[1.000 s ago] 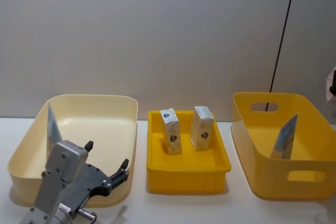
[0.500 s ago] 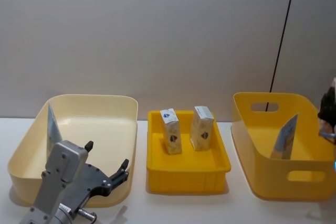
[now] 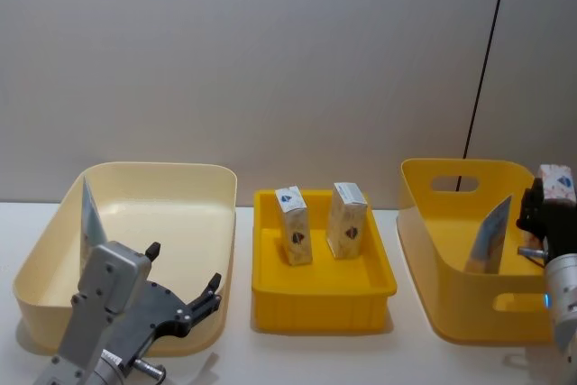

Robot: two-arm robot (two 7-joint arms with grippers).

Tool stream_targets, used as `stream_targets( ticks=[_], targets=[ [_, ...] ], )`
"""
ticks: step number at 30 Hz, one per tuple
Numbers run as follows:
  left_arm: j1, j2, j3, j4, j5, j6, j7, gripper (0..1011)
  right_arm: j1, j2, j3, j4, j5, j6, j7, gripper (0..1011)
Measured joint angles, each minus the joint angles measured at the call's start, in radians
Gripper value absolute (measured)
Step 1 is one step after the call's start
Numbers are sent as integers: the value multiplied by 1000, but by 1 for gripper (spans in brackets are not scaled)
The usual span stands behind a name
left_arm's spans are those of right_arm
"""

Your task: Bimanual collaborative sorting of washing and personal care products

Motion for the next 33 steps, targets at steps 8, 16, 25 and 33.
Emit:
stream_targets(
  ticks=[8, 16, 25, 33],
  targets=[
    [0, 0, 0, 0, 0, 0, 0, 1003, 6, -6, -6, 20, -9, 4, -1, 522],
    [0, 0, 0, 0, 0, 0, 0, 1003, 9, -9, -9, 32, -14, 8, -2, 773],
    [0, 0, 0, 0, 0, 0, 0, 1003, 9, -12, -9, 35, -16, 5, -1, 996],
    [0, 0, 0, 0, 0, 0, 0, 1003, -1, -16, -4, 13, -7, -45, 18, 1001]
  ],
)
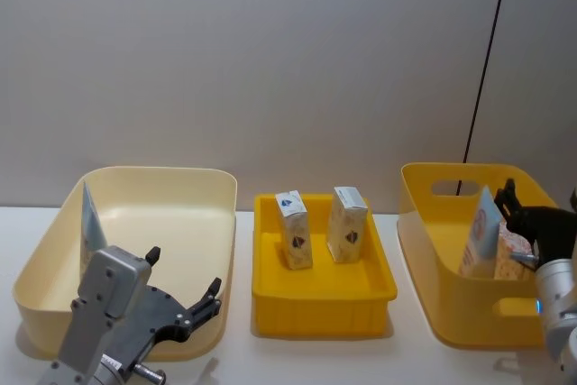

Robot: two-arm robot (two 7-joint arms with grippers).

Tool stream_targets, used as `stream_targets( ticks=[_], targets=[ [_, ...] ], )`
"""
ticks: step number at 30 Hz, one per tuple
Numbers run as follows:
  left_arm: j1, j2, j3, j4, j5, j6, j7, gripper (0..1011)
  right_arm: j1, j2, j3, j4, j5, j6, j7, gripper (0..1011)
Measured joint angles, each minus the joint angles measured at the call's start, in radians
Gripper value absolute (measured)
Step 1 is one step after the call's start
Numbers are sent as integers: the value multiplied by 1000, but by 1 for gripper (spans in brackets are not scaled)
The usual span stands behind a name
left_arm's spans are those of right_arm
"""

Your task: Bimanual collaborative sorting of washing and personal care products

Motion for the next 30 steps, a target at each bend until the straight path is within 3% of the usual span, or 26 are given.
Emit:
stream_targets(
  ticks=[11, 18, 23, 30],
  targets=[
    [0, 0, 0, 0, 0, 0, 0, 1003, -28, -10, 11, -72, 33, -81, 42, 1001],
    [0, 0, 0, 0, 0, 0, 0, 1003, -36, -5, 7, -79, 40, -84, 47, 1001],
    [0, 0, 0, 0, 0, 0, 0, 1003, -58, 16, -14, -95, 58, -83, 60, 1001],
    [0, 0, 0, 0, 0, 0, 0, 1003, -124, 82, -75, -143, 114, -81, 100, 1001]
  ],
)
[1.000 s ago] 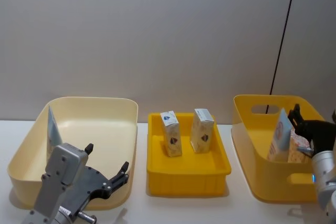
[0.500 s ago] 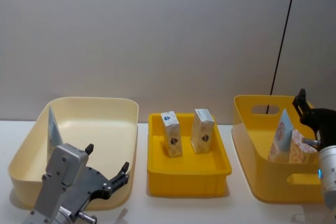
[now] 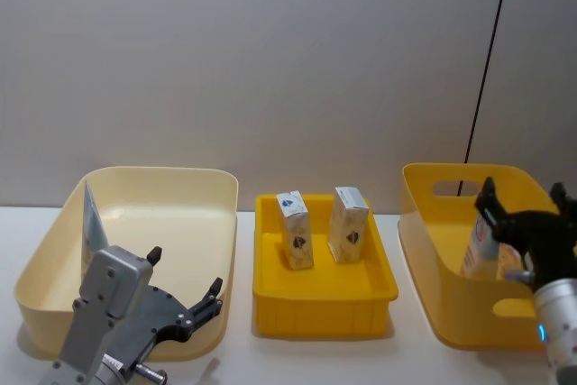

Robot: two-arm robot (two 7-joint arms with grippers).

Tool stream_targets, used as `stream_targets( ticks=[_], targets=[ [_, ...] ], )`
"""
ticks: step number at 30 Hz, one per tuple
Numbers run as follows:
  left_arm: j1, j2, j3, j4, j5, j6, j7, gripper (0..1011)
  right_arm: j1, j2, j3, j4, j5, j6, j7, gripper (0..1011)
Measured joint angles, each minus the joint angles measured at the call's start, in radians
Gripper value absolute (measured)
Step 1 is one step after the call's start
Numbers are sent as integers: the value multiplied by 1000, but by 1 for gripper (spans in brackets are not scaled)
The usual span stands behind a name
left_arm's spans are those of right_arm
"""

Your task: Bimanual collaborative sorting of washing and personal care products

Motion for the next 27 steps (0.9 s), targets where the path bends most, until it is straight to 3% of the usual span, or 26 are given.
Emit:
stream_targets(
  ticks=[14, 27],
  targets=[
    [0, 0, 0, 0, 0, 0, 0, 1003, -137, 134, -124, -97, 116, 4, 80, 1001],
    [0, 0, 0, 0, 0, 0, 0, 1003, -232, 227, -212, -166, 197, 7, 136, 1001]
  ],
)
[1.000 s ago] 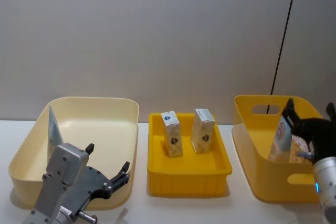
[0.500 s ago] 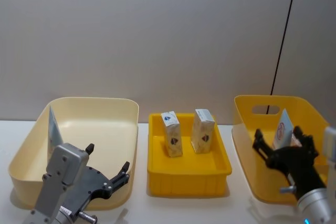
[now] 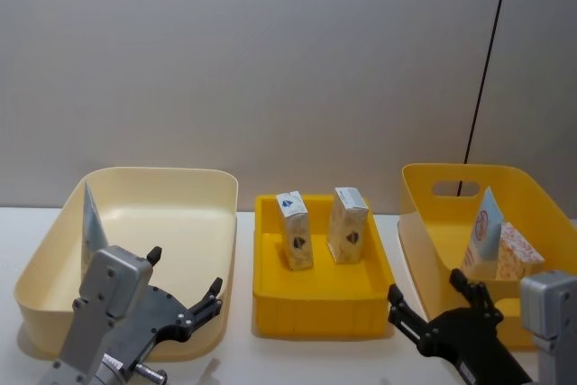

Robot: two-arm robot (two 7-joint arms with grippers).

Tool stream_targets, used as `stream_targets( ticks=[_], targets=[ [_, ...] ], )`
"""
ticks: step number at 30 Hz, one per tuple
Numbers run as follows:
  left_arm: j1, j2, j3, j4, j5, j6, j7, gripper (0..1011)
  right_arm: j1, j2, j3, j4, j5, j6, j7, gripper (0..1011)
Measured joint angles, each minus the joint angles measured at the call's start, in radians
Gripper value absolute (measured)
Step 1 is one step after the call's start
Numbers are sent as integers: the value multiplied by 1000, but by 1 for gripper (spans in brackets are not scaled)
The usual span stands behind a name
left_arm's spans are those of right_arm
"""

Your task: Bimanual collaborative sorting of washing and personal care products

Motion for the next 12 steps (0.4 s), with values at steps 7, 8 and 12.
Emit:
stream_targets(
  ticks=[7, 8, 12],
  targets=[
    [0, 0, 0, 0, 0, 0, 0, 1003, -11, 11, -10, -8, 10, 1, 7, 1001],
    [0, 0, 0, 0, 0, 0, 0, 1003, -11, 11, -10, -8, 10, 1, 7, 1001],
    [0, 0, 0, 0, 0, 0, 0, 1003, -11, 11, -10, -8, 10, 1, 7, 1001]
  ],
)
